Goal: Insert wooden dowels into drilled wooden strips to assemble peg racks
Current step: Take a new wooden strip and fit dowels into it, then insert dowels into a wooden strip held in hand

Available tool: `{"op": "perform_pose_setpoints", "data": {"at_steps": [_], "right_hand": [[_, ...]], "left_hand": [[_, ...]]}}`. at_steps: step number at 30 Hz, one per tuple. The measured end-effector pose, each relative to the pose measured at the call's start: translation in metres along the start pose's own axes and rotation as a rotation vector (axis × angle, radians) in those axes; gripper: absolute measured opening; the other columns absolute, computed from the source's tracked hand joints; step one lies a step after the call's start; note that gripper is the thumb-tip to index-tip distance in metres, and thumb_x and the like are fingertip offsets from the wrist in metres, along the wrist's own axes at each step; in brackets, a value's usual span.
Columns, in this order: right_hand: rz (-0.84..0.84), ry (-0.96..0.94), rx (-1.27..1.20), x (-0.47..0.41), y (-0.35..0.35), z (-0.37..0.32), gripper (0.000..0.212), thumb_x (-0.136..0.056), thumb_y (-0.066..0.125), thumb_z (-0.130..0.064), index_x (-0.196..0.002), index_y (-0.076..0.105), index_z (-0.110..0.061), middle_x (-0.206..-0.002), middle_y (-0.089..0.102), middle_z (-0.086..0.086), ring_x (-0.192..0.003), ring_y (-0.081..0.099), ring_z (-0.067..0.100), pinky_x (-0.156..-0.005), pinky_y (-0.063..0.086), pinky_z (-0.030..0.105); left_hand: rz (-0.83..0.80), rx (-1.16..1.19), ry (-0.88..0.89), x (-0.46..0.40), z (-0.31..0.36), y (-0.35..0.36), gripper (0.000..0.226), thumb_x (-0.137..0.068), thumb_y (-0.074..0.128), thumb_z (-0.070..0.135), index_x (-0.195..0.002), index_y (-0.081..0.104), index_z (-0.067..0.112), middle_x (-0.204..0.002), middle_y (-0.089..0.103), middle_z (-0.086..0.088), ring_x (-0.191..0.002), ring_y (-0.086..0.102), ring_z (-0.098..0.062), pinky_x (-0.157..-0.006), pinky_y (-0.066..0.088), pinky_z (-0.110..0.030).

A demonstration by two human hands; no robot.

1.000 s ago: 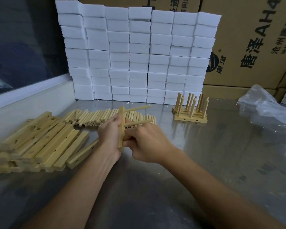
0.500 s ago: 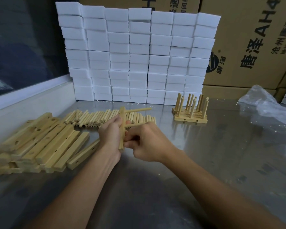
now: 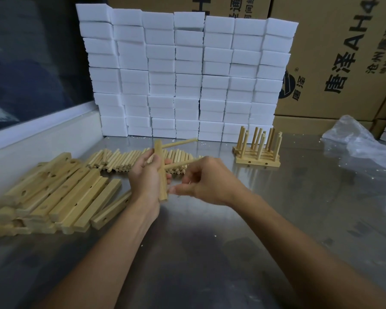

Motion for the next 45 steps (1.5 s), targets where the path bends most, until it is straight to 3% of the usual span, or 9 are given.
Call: {"op": "perform_pose_setpoints", "data": {"at_steps": [5,9,12,18,22,26,34,39,45], "right_hand": [[0.083,0.229,-0.528,0.000,-0.022,0.035,0.028,-0.072,0.088,-0.022,-0.080,0.070,-0.002,-0.068,0.071,0.009,-0.055,0.061,0.012,-0.048,0.046,0.021],[0.242,0.358,-0.723,0.002,-0.029,0.060,0.035,-0.081,0.081,-0.020,-0.099,0.067,0.006,-0.077,0.075,0.008,-0.057,0.063,0.013,-0.051,0.048,0.022],[0.241,0.392,-0.623,0.003,-0.024,0.070,0.038,-0.084,0.077,-0.033,-0.103,0.067,-0.002,-0.088,0.076,0.005,-0.064,0.067,0.009,-0.057,0.049,0.022],[0.183,0.353,-0.415,0.000,-0.013,0.074,0.049,-0.076,0.081,-0.045,-0.110,0.063,-0.016,-0.098,0.071,0.002,-0.088,0.068,0.015,-0.073,0.052,0.028],[0.383,0.167,-0.019,0.004,-0.030,0.063,0.050,-0.080,0.079,-0.041,-0.119,0.050,-0.029,-0.111,0.055,-0.008,-0.091,0.060,0.008,-0.077,0.056,0.034],[0.355,-0.079,0.249,0.003,-0.020,0.034,0.030,-0.090,0.068,-0.039,-0.114,0.067,-0.021,-0.115,0.055,-0.005,-0.088,0.061,0.015,-0.076,0.055,0.039],[0.231,-0.213,0.422,0.005,-0.001,0.026,0.023,-0.098,0.059,-0.031,-0.106,0.070,-0.013,-0.101,0.063,0.001,-0.085,0.061,0.022,-0.073,0.053,0.041],[0.260,-0.139,0.428,0.006,-0.014,0.047,0.023,-0.099,0.056,-0.029,-0.109,0.068,-0.012,-0.107,0.062,0.003,-0.087,0.061,0.023,-0.076,0.053,0.041],[0.389,0.143,0.450,0.018,-0.064,0.112,0.021,-0.098,0.059,-0.025,-0.107,0.071,-0.010,-0.104,0.062,0.004,-0.087,0.061,0.028,-0.075,0.053,0.044]], "left_hand": [[-0.056,0.116,-0.101,-0.005,-0.010,0.004,0.028,-0.099,0.055,0.012,-0.126,0.062,0.008,-0.098,0.076,-0.010,-0.086,0.070,-0.026,-0.068,0.058,-0.036],[-0.094,0.228,-0.165,-0.005,-0.018,0.009,0.022,-0.097,0.055,0.002,-0.118,0.059,0.003,-0.091,0.076,-0.011,-0.085,0.074,-0.029,-0.070,0.060,-0.039],[-0.110,0.225,-0.161,-0.005,-0.018,0.011,0.025,-0.095,0.055,-0.002,-0.120,0.055,0.003,-0.088,0.076,-0.011,-0.084,0.074,-0.029,-0.068,0.059,-0.038],[-0.109,0.203,-0.150,-0.003,-0.021,0.012,0.042,-0.094,0.054,-0.009,-0.134,0.045,0.000,-0.112,0.069,-0.024,-0.095,0.072,-0.035,-0.088,0.057,-0.048],[-0.120,0.169,-0.136,-0.001,-0.025,0.015,0.045,-0.091,0.057,-0.012,-0.131,0.049,0.006,-0.111,0.070,-0.018,-0.093,0.073,-0.030,-0.090,0.057,-0.046],[-0.131,0.120,-0.133,0.001,-0.032,0.018,0.052,-0.089,0.059,-0.014,-0.136,0.044,0.003,-0.107,0.070,-0.019,-0.087,0.075,-0.027,-0.079,0.061,-0.039],[-0.171,0.053,-0.149,0.005,-0.044,0.026,0.044,-0.088,0.061,-0.013,-0.125,0.048,0.005,-0.110,0.069,-0.022,-0.092,0.074,-0.030,-0.085,0.060,-0.043],[-0.163,0.006,-0.119,0.004,-0.045,0.025,0.033,-0.085,0.069,-0.007,-0.107,0.051,0.011,-0.097,0.071,-0.014,-0.095,0.072,-0.028,-0.084,0.060,-0.037],[-0.099,-0.125,-0.056,-0.003,-0.036,0.010,0.019,-0.087,0.070,-0.001,-0.099,0.058,0.008,-0.090,0.068,-0.013,-0.077,0.073,-0.025,-0.076,0.061,-0.035]]}}
Point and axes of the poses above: each hand's wrist, its own x-axis away from the middle knuckle, its own y-axis out of the palm, z = x × y, the point moved 10 cm from there along -x, towards the middle knuckle
